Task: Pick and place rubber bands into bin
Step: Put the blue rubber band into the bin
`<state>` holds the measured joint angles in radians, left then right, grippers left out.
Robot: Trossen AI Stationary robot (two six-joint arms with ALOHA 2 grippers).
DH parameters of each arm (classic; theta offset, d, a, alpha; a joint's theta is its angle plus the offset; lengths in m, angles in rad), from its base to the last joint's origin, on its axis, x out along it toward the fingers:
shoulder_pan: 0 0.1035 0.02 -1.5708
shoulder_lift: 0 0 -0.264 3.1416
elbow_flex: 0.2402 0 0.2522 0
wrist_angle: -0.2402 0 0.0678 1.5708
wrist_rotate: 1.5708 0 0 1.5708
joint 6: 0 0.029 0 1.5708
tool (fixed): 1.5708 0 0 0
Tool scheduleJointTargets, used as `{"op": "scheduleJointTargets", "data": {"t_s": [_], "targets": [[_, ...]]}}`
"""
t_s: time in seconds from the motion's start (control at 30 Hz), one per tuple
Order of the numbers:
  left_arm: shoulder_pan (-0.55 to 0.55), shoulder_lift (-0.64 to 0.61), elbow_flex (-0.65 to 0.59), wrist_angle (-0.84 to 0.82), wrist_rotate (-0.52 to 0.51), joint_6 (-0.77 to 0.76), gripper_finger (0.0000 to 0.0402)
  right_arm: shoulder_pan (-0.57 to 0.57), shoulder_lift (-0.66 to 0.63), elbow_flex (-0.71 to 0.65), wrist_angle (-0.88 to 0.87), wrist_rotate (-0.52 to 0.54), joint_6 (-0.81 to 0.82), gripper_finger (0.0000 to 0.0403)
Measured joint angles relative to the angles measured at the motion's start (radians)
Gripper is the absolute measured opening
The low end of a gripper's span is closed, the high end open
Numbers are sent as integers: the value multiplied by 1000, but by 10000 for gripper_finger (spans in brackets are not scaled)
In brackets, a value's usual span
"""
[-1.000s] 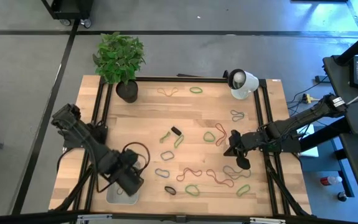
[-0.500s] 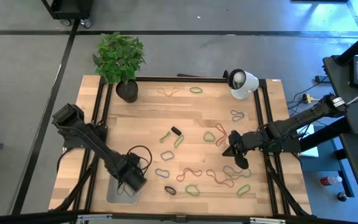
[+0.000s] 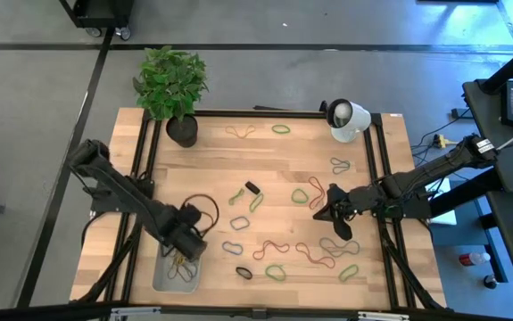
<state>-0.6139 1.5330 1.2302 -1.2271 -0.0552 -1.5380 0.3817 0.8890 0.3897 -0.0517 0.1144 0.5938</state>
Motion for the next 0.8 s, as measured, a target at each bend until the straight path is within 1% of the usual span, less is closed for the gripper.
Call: {"op": "scheduleJointTargets", "data": {"t_s": [0.13, 0.2, 0.3, 0.4, 0.5, 0.6, 0.7, 0.8], "targets": [[29, -88, 21, 3, -212, 53, 125, 0, 0, 0, 11, 40, 15, 10], [46, -125, 27, 6, -286, 109, 118, 0, 0, 0, 11, 67, 45, 9], [78, -167, 28, 37, -356, 199, 104, 0, 0, 0, 10, 98, 76, 4], [118, -182, 28, 87, -394, 302, 85, 0, 0, 0, 4, 114, 103, 4], [171, -170, 28, 161, -400, 470, 54, 0, 0, 34, -78, 122, 165, 2], [229, -125, 28, 260, -350, 687, 14, 0, 15, 106, -253, 124, 207, 2], [283, -71, 28, 363, -266, 874, 4, 0, 51, 195, -445, 145, 219, 2], [327, -16, 28, 432, -213, 972, 1, -11, 100, 279, -659, 180, 280, 2]]}}
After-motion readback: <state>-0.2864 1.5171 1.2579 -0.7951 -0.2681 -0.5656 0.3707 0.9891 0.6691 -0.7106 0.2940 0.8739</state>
